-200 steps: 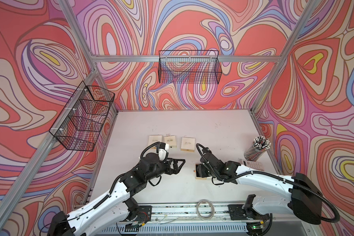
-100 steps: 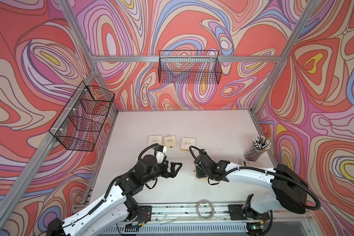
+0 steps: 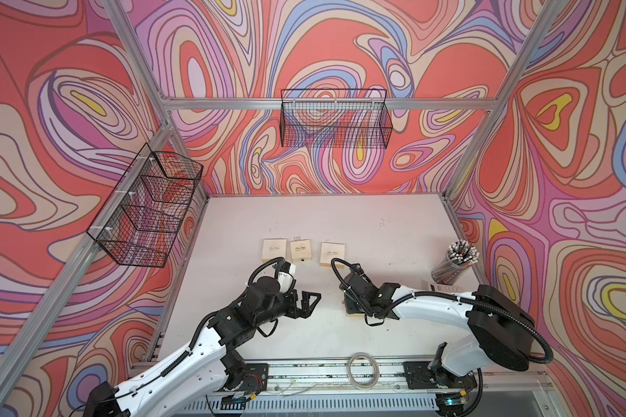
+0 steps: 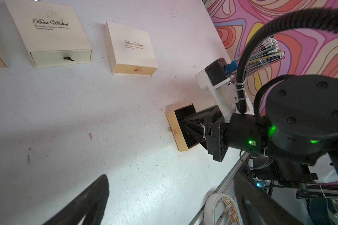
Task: Take out the earrings from the drawer-style jewelry box
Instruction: Pick up the earring from the drawer.
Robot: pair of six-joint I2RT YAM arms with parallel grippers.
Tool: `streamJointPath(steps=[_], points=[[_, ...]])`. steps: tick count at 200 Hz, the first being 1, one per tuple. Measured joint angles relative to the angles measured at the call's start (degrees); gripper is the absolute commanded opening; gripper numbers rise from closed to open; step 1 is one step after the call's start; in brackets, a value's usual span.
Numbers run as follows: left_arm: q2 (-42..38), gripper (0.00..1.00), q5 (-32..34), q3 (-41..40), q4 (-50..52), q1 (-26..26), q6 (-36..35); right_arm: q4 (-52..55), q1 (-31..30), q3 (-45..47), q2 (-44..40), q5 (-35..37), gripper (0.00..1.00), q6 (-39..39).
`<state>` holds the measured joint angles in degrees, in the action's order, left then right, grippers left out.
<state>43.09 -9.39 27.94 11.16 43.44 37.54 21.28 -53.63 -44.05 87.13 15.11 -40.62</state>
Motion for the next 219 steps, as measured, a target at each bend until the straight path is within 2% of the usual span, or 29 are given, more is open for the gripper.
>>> streamJointPath(steps=[92,160,219], points=[[0.7,1.0,-0.2,0.0,0.0,0.0,0.1,-1.1,0.0,-0.1,1.0,0.5,0.08,-0.4],[1.0,1.0,-0.8,0.0,-0.3,0.0,0.2,-1.1,0.0,0.1,-3.3,0.0,0.06,-1.0],[1.0,1.0,-1.1,0.0,-0.3,0.0,0.2,-0.5,0.0,-0.3,-3.5,-0.5,0.05,-0.8]])
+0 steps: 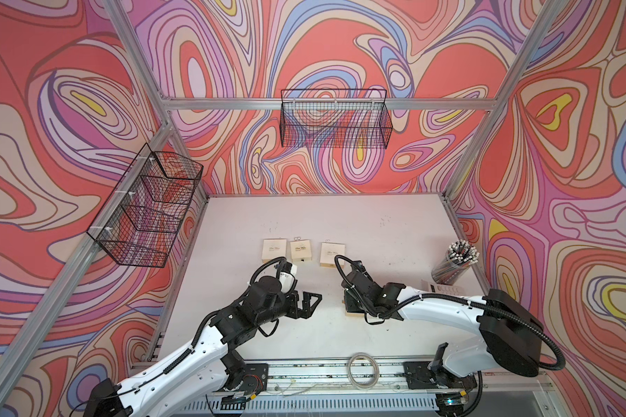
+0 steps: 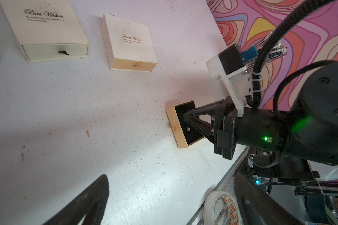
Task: Take out the earrings from the drawer-style jewelry box
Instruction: Pick up the earring from the drawer, then place the earring at the center of the board.
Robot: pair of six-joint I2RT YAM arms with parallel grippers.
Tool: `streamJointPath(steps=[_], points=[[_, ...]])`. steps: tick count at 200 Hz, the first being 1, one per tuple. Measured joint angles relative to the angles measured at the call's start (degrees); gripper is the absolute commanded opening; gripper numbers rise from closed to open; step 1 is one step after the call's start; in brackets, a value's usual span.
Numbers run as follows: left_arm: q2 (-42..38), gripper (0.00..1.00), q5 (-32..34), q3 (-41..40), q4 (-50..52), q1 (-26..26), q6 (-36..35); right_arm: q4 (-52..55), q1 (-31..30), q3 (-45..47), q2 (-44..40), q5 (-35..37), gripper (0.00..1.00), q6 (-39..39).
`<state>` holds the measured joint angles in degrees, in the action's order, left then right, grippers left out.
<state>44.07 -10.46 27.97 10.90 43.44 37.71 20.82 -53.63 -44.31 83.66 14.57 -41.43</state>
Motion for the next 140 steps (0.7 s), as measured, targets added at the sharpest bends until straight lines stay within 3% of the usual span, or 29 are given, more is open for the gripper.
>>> streamJointPath(steps=[56,96,140], points=[[0.0,1.0,0.0,0.0,0.0,0.0,0.0,0.4,2.9,-5.2,0.1,-1.1,0.04,2.4],[0.0,1.0,0.0,0.0,-0.7,0.0,0.1,-1.4,10.8,-9.5,4.0,-4.4,0.03,5.7],[2.5,1.0,-0.5,0.0,-4.3,0.0,1.4,-3.3,20.0,-17.4,14.8,-7.1,0.02,10.3]])
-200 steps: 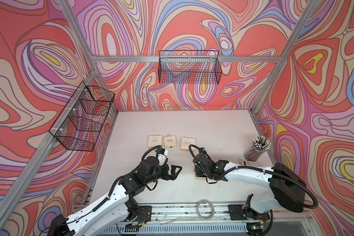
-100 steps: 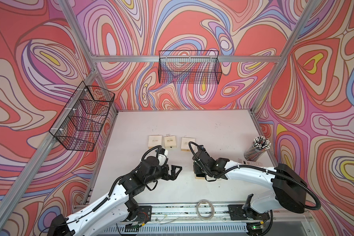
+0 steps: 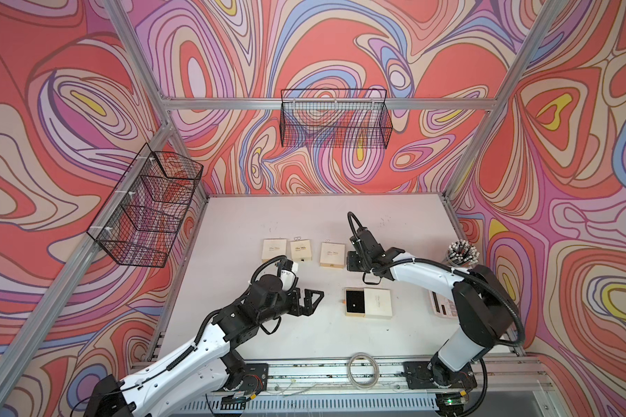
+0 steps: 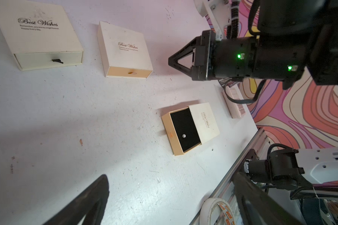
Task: Take out the earrings from the drawer-style jewelry box
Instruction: Place the earring at the center of the board.
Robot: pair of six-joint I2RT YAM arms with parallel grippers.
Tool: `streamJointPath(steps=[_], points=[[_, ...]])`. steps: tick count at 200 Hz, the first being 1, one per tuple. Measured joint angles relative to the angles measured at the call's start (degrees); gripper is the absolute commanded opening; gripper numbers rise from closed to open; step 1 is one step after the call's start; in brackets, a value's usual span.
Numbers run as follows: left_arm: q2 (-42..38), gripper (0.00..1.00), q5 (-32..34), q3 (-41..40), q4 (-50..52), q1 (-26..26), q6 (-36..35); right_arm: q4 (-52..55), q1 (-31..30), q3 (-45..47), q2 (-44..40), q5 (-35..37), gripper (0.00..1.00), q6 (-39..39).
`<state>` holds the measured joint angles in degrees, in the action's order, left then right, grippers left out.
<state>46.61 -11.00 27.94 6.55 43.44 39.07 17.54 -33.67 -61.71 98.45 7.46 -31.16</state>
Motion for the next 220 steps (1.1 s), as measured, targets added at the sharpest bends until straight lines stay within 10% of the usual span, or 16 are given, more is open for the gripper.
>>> streamJointPath(steps=[92,220], points=[[3.6,1.0,-2.7,-1.4,-5.6,0.0,2.6,1.3,7.8,-17.5,19.3,-2.6,0.02,5.9],[3.7,1.0,-2.7,-1.5,-6.0,0.0,3.0,3.4,10.4,-23.8,24.1,-2.8,0.01,7.3]])
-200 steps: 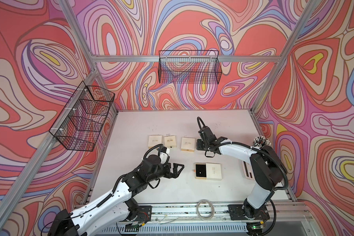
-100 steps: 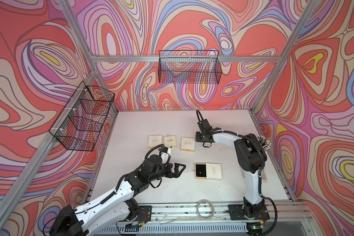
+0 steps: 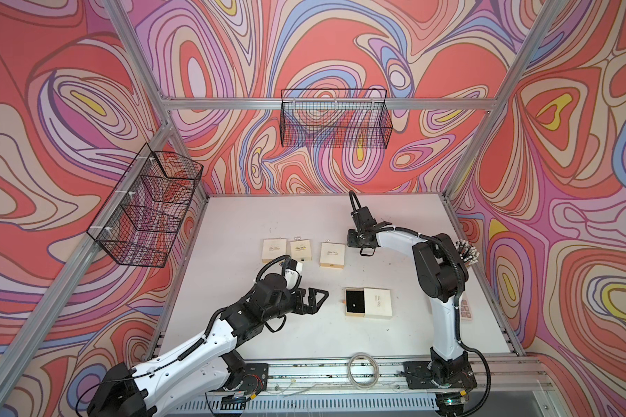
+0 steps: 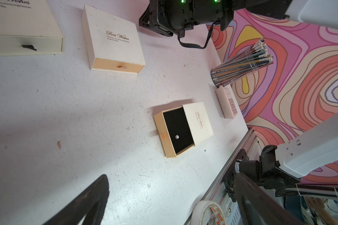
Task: Take out the earrings from the drawer-style jewelry box
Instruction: Place the earring at the center of the board.
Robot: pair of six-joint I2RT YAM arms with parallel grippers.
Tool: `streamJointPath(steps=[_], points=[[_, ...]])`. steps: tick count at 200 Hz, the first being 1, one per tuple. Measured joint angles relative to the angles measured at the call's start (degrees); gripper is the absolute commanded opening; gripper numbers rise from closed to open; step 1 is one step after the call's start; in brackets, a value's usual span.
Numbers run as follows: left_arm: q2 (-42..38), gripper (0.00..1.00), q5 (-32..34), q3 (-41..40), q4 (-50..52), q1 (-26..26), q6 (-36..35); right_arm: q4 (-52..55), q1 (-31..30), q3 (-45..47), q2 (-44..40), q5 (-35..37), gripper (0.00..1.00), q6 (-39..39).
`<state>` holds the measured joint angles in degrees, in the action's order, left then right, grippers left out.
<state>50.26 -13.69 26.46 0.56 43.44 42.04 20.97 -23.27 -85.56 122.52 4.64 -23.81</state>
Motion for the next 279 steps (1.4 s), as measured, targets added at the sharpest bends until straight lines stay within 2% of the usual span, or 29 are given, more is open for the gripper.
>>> streamJointPath(steps=[47,152,212,246,279], points=[[0.0,1.0,0.0,0.0,-0.3,0.0,0.2,-0.2,0.6,-1.2,1.4,0.0,0.02,0.2],[0.1,1.0,0.2,0.0,-0.4,0.0,0.2,-0.4,1.2,-1.9,1.8,-1.0,0.19,0.4],[0.1,1.0,0.3,0.0,-0.4,0.0,0.2,0.1,1.4,-2.6,2.1,-1.8,0.23,0.5],[0.1,1.0,0.3,0.0,-0.4,0.0,0.2,0.3,1.6,-2.9,2.1,-3.0,0.34,0.5],[0.1,1.0,0.3,0.0,-0.4,0.0,0.2,1.5,1.6,-3.7,2.1,-4.2,0.54,0.7]])
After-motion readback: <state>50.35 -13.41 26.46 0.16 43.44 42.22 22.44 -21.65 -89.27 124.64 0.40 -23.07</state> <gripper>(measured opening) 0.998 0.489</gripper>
